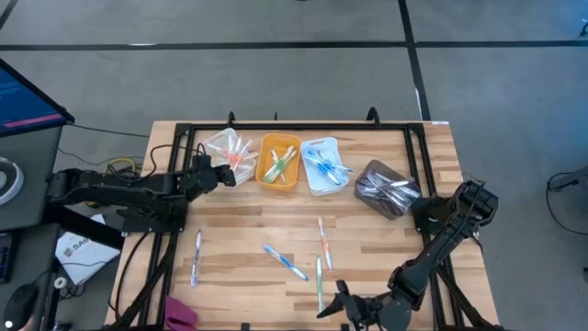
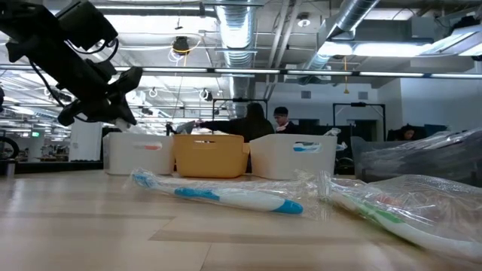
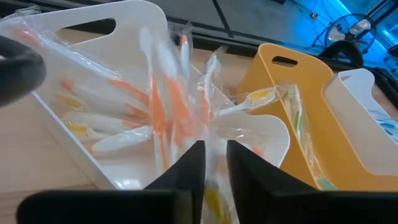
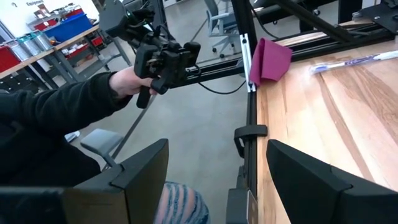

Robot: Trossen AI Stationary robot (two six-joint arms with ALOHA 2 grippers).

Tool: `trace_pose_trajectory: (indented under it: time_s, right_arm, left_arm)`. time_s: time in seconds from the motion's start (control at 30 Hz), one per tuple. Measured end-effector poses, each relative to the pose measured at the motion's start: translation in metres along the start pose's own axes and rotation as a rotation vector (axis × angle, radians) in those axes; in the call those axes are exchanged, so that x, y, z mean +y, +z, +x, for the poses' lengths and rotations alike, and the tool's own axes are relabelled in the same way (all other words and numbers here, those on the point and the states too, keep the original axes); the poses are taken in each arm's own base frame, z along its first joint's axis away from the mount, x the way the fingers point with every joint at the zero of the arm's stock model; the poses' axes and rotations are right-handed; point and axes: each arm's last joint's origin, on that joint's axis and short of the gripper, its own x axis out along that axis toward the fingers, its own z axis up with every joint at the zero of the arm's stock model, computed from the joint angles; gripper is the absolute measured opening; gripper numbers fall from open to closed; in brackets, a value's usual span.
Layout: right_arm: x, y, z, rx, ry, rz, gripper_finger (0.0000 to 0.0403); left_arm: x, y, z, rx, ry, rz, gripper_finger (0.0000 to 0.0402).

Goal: Pick & Place Toothbrushes
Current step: Put the white orange toothbrush into the left white bin, then put the white blue toothbrush into the right white bin

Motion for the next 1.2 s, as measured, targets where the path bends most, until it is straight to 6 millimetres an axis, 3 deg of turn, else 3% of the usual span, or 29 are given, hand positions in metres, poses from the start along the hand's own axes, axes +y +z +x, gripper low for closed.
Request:
trace_pose_trajectory:
  time_s: [0.43, 0.67, 0.93, 1.2]
  right_arm:
    - [0.000, 0.000, 0.000, 0.000, 0.000, -0.009, 0.0265]
    - [0.002, -0.001, -0.001, 0.003, 0.006, -0.010, 0.0265]
    - [0.002, -0.001, -0.001, 0.002, 0.006, -0.120, 0.0265]
    - [-0.008, 0.004, 0.005, -0.003, -0.025, -0.303, 0.0265]
  left_arm:
    - [0.000, 0.000, 0.000, 0.000, -0.004, -0.005, 0.0079]
    - [-0.002, 0.009, -0.010, 0.007, -0.103, -0.049, 0.0078]
    - [-0.008, 0.015, -0.037, 0.123, -0.444, 0.059, 0.0077]
    - [-0.025, -0.019, -0.073, 0.303, -0.707, 0.187, 0.0077]
